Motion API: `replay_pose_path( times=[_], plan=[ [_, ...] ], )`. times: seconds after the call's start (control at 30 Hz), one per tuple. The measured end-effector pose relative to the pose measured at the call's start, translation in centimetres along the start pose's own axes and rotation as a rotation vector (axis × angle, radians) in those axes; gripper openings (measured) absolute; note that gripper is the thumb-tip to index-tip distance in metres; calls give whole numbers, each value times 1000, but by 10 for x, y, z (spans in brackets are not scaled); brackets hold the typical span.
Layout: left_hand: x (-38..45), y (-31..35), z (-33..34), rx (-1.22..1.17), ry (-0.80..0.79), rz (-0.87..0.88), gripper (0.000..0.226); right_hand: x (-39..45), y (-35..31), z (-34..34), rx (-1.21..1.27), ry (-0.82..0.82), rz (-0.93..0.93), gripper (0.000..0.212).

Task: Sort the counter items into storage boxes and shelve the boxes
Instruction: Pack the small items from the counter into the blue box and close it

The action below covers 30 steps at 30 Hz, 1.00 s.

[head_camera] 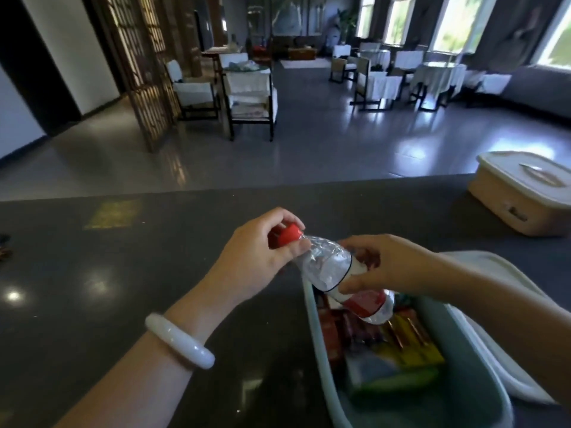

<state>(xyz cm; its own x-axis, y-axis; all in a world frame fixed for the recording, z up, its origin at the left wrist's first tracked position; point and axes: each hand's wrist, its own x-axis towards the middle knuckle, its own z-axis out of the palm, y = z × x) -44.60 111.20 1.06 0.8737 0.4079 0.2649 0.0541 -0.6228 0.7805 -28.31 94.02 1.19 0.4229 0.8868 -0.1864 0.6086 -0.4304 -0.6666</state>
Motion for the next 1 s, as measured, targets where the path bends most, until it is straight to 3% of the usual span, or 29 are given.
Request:
replay_pose_path(
  times=[0.17,0.37,0.63,0.8,1.0],
  plan=[
    [-23,13,53,-71,-100,-50,28,-46,47,-4,30,-67,17,56],
    [-56,18,92,13,-220,-144,24,-75,78,9,-72,-194,22,54],
    [-84,17,115,227,-358,-184,20,-91,101,36,-421,-160,-113,68],
    [-90,8,128,499,-385,-200,24,-89,106,52,-502,-121,-181,61],
    [-98,0,132,483,-366,-233,26,-90,108,58,-517,-94,-182,60]
  ],
)
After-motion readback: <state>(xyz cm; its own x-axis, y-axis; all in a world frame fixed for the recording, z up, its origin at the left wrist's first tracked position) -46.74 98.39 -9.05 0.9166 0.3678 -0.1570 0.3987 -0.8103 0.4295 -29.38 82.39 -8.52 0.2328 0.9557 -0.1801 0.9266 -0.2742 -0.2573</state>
